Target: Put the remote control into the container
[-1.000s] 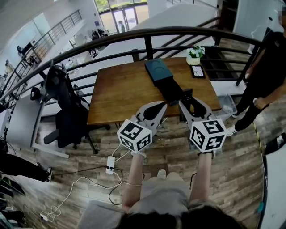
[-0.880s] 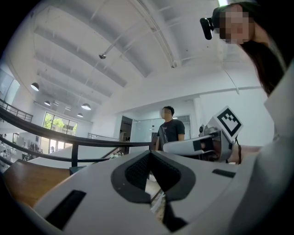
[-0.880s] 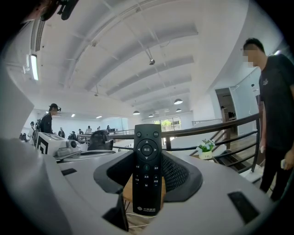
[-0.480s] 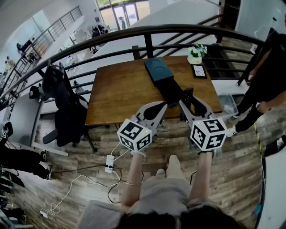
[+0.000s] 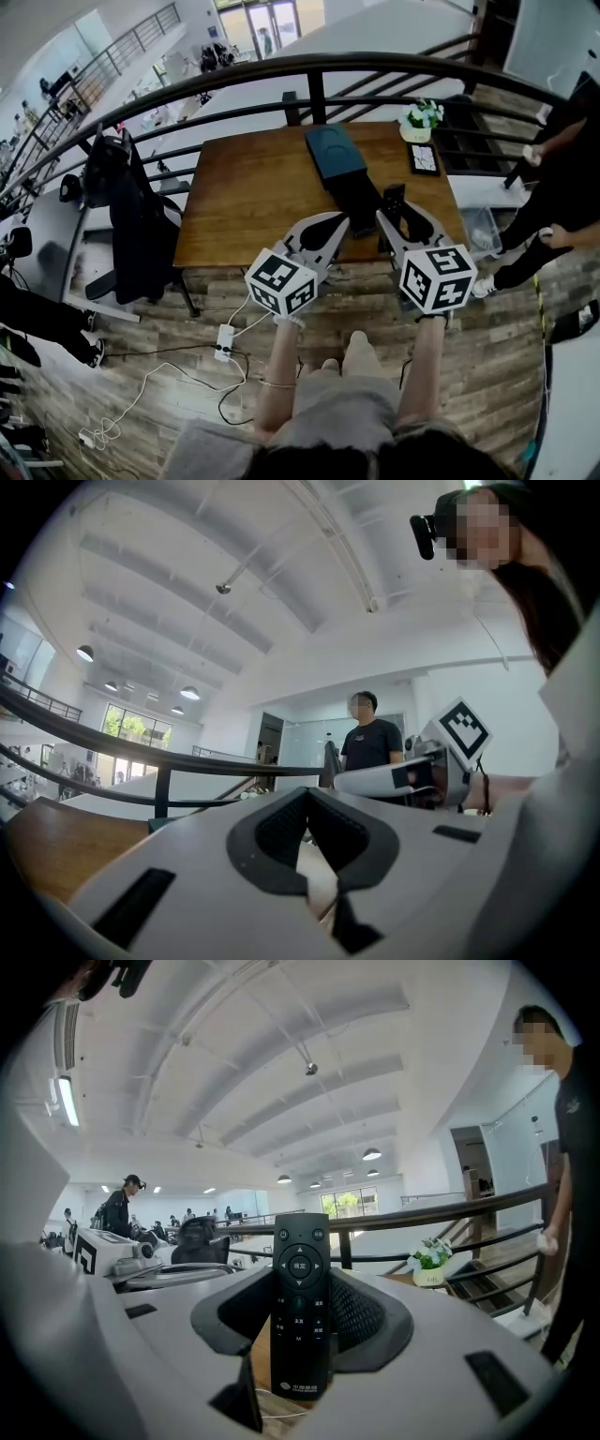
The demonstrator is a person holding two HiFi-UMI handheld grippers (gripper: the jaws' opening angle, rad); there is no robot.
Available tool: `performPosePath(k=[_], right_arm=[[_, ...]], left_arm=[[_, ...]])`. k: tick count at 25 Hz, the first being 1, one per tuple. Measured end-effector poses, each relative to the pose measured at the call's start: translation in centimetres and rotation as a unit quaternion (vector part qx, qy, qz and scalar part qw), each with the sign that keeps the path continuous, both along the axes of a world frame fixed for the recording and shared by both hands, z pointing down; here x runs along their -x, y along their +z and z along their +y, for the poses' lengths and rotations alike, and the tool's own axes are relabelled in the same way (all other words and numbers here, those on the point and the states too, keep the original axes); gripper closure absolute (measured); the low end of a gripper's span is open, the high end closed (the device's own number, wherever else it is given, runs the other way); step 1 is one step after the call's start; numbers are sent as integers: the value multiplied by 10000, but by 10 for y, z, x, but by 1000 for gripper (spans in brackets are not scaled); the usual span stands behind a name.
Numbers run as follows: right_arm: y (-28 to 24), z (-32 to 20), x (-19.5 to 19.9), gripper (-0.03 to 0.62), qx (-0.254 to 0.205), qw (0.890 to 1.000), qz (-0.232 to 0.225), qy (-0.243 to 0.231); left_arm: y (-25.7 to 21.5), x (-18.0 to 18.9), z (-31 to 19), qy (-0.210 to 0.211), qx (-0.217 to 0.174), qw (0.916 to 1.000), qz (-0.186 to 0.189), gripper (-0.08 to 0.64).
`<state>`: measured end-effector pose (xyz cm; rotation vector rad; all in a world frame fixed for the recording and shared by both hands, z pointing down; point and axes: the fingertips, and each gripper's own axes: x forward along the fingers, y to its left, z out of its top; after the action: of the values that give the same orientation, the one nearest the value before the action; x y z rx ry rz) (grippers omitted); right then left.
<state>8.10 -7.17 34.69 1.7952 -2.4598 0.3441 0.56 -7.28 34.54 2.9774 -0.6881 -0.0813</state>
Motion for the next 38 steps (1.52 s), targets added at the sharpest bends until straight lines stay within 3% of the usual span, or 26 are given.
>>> performPosePath(k=[19, 38], right_arm=[[29, -86, -24, 396, 364, 9977, 21, -572], [55, -138, -37, 396, 636, 9916, 122, -1118]], left_arm=[[30, -33, -77, -363, 321, 9988, -75, 557], [62, -51, -125, -743, 659, 9949, -175, 556]])
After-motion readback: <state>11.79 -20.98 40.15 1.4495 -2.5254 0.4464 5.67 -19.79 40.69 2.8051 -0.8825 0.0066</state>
